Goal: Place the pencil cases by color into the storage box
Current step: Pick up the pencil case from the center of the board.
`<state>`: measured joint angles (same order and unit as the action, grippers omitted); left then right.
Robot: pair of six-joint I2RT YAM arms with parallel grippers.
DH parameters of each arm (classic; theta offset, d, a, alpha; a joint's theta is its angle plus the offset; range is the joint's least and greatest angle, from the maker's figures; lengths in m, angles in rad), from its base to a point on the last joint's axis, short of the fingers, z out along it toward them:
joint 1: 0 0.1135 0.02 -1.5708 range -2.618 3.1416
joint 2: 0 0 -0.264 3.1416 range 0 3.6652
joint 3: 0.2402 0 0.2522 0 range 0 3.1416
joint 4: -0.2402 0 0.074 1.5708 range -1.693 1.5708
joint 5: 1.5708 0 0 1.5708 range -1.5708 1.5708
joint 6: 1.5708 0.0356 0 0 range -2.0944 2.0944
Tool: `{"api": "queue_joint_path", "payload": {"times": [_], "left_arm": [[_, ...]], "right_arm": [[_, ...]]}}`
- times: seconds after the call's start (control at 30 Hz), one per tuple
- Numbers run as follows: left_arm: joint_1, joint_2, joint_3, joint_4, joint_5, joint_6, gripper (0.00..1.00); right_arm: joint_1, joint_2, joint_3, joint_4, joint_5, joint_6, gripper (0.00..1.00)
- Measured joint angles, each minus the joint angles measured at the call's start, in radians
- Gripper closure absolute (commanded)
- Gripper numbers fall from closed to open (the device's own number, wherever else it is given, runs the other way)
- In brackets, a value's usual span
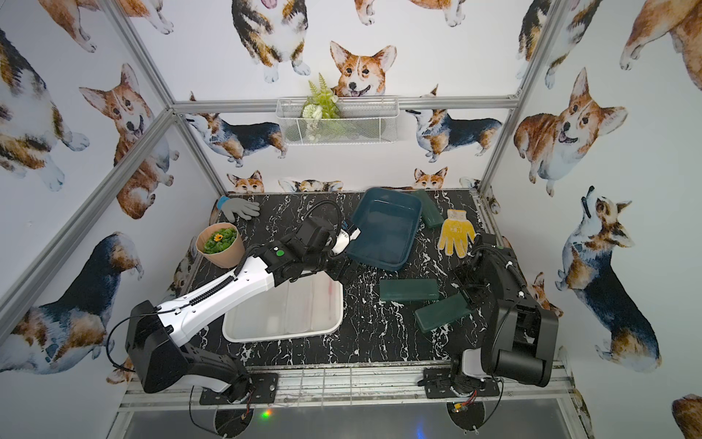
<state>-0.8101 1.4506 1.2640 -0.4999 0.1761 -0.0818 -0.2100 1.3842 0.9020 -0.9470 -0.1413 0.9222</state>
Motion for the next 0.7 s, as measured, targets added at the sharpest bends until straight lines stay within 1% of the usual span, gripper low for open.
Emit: {"api": "queue_joint_path", "payload": {"times": [0.2,0.47,0.7], "left_arm": [[0.0,-0.019,-0.006,-0.002,-0.029,0.011,0.0],[0.007,-0.046,-0.008,-0.001,-0.07,0.018,0.0],[0.095,-0.074,-0.03,0.014,-0.05,-0.043,0.0]], "right_arm": [[-0.002,0.003,-0.058,0.025,-0.018,0.006,0.14],[-0.002,0.053,-0.063,0.055,-0.023,0.007,0.14],[-0.002,0.079,-0.063,0.083,-0.04,0.007,0.14]]}}
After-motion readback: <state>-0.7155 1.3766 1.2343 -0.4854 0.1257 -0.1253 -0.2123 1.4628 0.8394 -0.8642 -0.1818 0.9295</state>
